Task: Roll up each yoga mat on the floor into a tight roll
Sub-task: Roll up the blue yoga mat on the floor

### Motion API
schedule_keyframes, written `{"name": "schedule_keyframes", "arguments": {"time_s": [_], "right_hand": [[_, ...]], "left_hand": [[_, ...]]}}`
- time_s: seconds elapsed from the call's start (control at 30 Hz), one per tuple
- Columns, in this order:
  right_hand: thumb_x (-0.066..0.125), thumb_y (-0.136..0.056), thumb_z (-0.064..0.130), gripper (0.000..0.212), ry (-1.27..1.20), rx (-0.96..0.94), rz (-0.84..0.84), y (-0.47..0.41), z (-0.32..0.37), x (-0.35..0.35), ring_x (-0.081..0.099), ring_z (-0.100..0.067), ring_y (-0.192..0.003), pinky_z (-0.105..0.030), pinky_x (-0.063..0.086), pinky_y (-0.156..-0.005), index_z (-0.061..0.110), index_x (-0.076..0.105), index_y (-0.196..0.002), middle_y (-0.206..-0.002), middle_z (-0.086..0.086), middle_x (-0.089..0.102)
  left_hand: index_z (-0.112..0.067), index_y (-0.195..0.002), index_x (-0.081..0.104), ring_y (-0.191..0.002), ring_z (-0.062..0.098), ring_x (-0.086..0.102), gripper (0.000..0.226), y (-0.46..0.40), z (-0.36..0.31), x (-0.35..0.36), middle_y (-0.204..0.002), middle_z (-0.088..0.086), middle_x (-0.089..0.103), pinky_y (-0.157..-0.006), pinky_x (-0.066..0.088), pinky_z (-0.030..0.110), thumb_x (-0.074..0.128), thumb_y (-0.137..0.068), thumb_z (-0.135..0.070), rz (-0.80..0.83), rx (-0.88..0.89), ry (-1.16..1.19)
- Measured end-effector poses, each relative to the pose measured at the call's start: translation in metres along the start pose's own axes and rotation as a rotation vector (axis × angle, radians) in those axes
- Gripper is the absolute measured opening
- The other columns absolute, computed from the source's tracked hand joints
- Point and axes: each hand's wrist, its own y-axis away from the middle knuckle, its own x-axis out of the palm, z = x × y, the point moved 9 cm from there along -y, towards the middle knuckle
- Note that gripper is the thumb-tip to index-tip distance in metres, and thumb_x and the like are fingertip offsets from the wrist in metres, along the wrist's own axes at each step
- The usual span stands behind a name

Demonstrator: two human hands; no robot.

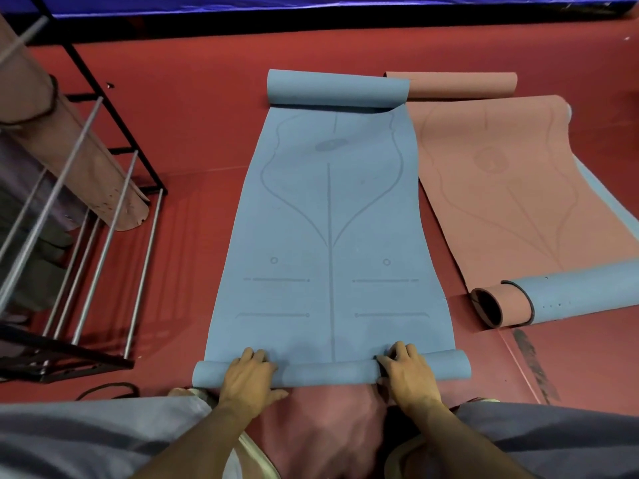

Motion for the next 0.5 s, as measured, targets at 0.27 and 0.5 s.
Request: {"name": "schedule_keyframes", "arguments": {"time_s": [0.27, 0.5], "right_hand": [[0.082, -0.066, 0.013, 0.042, -0.021, 0.062, -0.061, -0.005, 0.006, -0.015, 0.058, -0.023, -0.083, -0.031, 0.037, -0.058, 0.026, 0.065, -0.102, -0.090, 0.005, 0.060], [0.077, -0.064, 0.025, 0.017, 0.055, 0.031, -0.179, -0.004, 0.012, -0.016, 0.051, -0.027, -0.078, -0.038, 0.050, -0.061, 0.024, 0.074, -0.080, -0.089, -0.002, 0.054]], "left_hand": [[-0.038, -0.133, 0.062, -0.116, 0.019, 0.056, 0.042, -0.020, 0.001, -0.009, -0.124, -0.008, 0.060, -0.098, 0.037, 0.032, 0.060, -0.095, -0.057, 0.044, -0.011, -0.028], [-0.038, -0.114, 0.069, -0.109, 0.019, 0.058, 0.025, -0.027, 0.004, -0.019, -0.110, -0.010, 0.067, -0.090, 0.035, 0.035, 0.067, -0.093, -0.051, -0.037, -0.056, -0.014]]}}
